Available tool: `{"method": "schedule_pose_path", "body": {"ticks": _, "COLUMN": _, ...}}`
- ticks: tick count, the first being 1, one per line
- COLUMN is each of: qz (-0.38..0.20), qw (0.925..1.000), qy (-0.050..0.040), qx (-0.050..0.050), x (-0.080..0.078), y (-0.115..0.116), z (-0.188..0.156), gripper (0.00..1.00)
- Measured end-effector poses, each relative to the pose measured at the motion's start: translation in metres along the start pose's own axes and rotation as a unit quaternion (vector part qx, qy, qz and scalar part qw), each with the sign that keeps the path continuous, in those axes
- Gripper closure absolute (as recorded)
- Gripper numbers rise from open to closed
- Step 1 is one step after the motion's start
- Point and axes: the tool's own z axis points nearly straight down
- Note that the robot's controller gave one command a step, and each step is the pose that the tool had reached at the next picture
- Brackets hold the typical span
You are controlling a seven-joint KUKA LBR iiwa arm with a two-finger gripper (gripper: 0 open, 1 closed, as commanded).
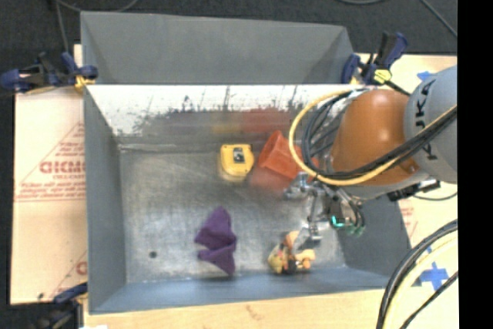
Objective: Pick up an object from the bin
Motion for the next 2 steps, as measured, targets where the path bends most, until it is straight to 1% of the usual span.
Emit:
{"method": "schedule_pose_path", "body": {"ticks": 1, "qz": -0.001, "qw": 1.0000, "qy": -0.0031, "qx": 0.000, "x": -0.001, "y": 0.000, "z": -0.004, "gripper": 0.00}}
{"method": "schedule_pose_path", "body": {"ticks": 2, "qz": -0.058, "qw": 0.9983, "qy": -0.0044, "qx": 0.004, "x": 0.021, "y": 0.034, "z": 0.055, "gripper": 1.00}}
